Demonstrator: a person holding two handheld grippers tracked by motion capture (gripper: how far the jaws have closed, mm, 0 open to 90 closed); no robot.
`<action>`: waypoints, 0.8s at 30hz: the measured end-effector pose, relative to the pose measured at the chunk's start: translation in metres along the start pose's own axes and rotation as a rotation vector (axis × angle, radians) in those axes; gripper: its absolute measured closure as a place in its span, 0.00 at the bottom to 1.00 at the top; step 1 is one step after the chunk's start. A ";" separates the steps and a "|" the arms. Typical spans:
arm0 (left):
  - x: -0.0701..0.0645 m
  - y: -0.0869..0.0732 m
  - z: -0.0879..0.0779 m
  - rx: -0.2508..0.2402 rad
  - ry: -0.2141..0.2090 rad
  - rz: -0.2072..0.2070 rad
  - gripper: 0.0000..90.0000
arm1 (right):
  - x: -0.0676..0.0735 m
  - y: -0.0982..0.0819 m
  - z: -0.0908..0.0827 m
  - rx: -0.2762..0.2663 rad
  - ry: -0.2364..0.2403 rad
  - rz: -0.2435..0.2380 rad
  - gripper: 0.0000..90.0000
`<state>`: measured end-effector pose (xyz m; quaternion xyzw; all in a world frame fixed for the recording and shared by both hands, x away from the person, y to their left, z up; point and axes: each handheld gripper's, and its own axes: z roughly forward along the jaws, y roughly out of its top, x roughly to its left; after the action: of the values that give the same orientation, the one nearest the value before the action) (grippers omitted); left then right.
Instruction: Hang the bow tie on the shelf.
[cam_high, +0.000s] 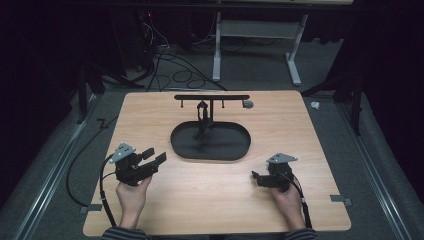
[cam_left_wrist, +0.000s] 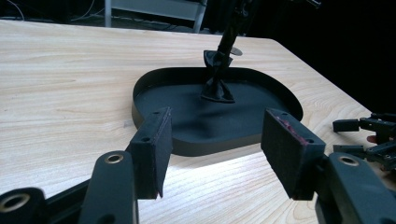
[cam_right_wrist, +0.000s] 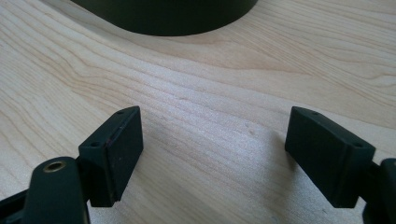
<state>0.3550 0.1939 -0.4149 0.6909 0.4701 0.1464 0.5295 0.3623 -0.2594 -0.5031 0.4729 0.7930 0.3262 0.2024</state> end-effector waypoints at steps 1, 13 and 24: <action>0.000 -0.001 0.000 0.000 0.001 -0.002 0.49 | 0.000 0.000 0.000 0.000 0.001 -0.001 0.23; 0.002 -0.008 0.004 0.026 0.000 -0.023 0.47 | 0.000 0.000 0.000 0.000 0.000 0.000 0.23; 0.003 -0.014 0.007 0.058 0.001 -0.038 0.46 | 0.000 0.000 0.000 0.000 0.000 0.000 0.23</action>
<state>0.3541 0.1922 -0.4304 0.6969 0.4873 0.1229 0.5116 0.3623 -0.2594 -0.5031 0.4728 0.7931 0.3262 0.2025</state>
